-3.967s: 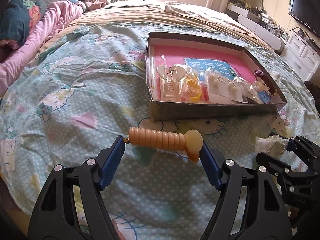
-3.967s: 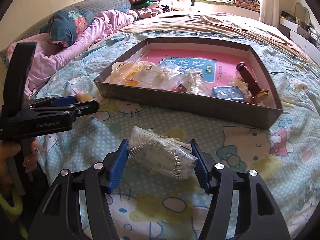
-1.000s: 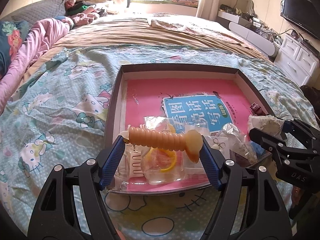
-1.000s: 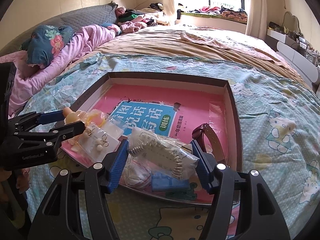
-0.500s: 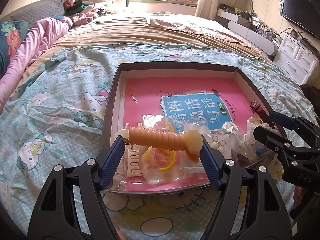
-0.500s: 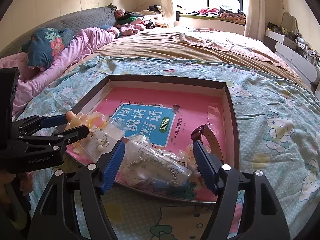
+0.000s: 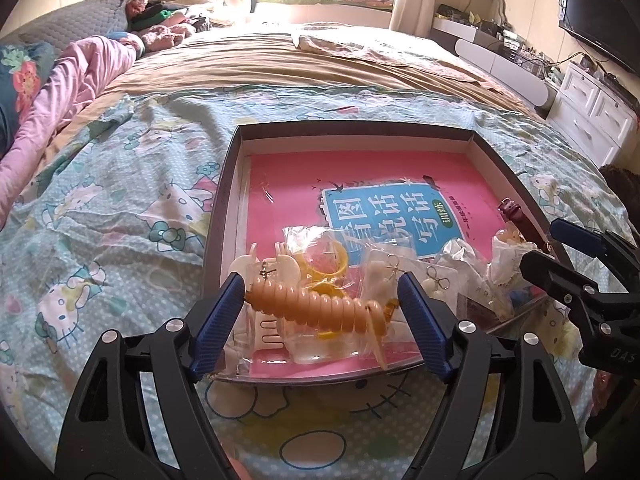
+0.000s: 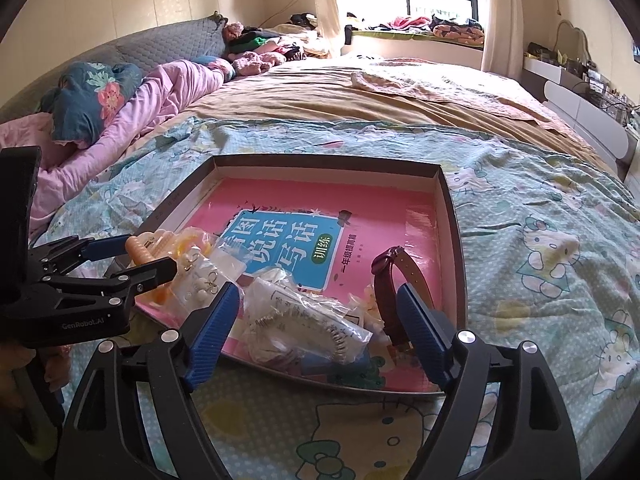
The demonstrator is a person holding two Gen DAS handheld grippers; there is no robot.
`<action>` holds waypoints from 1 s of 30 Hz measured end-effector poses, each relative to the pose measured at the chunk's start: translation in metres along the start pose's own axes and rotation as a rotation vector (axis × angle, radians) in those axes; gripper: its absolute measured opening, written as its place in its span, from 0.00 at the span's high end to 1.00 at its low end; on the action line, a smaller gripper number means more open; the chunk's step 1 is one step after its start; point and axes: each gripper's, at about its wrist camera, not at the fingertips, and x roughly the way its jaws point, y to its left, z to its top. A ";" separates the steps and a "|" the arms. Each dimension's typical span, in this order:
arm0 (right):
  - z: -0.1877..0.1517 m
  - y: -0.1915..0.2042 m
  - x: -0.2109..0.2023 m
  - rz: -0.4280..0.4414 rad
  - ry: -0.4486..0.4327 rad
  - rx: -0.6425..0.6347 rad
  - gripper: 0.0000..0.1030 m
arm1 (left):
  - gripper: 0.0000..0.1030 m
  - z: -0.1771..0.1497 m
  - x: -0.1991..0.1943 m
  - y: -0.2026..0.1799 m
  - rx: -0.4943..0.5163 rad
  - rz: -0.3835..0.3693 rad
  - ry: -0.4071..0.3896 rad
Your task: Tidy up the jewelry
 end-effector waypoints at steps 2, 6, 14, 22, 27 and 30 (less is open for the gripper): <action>0.000 -0.001 -0.001 0.000 -0.002 0.001 0.22 | 0.31 0.001 -0.001 0.002 -0.004 -0.001 0.001; 0.001 0.000 -0.004 0.000 -0.006 0.001 0.21 | 0.31 0.001 -0.002 0.002 -0.008 -0.001 0.002; 0.003 0.002 -0.010 0.001 -0.015 -0.001 0.20 | 0.28 0.001 -0.009 0.002 -0.013 -0.005 0.002; 0.005 0.003 -0.023 0.002 -0.038 0.001 0.16 | 0.24 0.004 -0.022 0.003 -0.030 -0.008 -0.010; 0.006 0.003 -0.037 0.001 -0.064 0.003 0.12 | 0.20 0.005 -0.037 0.000 -0.032 -0.011 -0.032; 0.006 0.003 -0.045 0.000 -0.073 0.010 0.09 | 0.18 0.005 -0.047 -0.003 -0.027 -0.012 -0.047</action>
